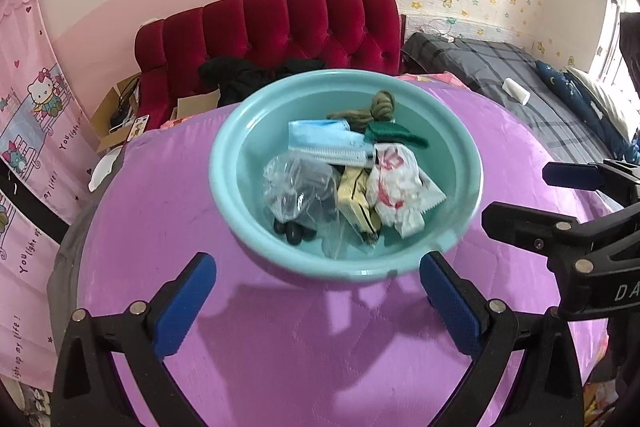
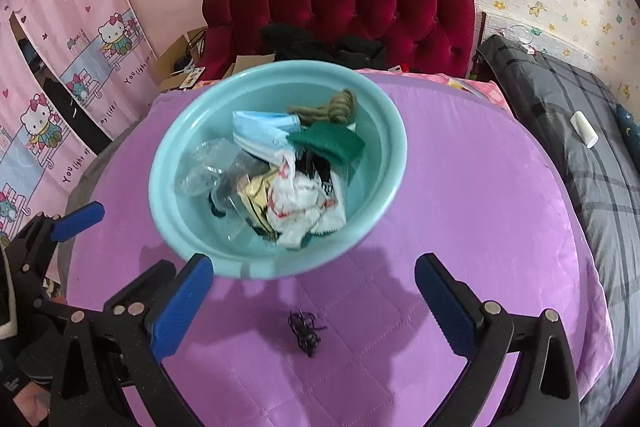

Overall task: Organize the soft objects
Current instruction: 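Withdraw both tools from the basin toward the black cable on the table, then lower the right tool onto the black cable and close on it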

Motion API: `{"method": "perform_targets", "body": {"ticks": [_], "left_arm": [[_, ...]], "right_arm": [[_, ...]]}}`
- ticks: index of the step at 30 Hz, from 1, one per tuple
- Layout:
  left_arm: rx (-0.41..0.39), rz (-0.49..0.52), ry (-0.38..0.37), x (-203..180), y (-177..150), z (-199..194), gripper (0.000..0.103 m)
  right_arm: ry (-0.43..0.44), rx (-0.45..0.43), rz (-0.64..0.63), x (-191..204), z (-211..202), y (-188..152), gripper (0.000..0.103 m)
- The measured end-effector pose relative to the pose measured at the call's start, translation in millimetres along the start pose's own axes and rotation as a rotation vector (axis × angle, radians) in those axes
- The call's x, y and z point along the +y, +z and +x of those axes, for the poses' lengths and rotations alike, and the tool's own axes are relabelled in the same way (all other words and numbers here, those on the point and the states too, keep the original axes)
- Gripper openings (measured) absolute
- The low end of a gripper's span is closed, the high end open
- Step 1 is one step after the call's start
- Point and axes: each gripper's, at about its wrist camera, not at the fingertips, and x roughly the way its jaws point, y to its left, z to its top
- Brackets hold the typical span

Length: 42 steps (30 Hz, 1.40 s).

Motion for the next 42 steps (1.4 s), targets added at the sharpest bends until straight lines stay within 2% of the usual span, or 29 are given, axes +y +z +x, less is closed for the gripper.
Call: {"method": "perform_targets", "body": {"ticks": [20,32,42], "left_arm": [[-0.005,0.022,-0.001,-10.8,-56.4,-11.6,0.103],[0.011,0.038,0.006,-16.1,-87.6,-0.3,0.103],[0.048,0.005,0.011,-4.8,-97.0,9.6,0.103]], "right_arm": [[-0.036,-0.032,-0.025,2.4,-0.9,-60.5,0.103],[-0.026,0.036,-0.021,4.2,31.1,-91.5,0.103],[-0.015,0.108,-0.025,5.6,60.3,-89.5,0.103]]}}
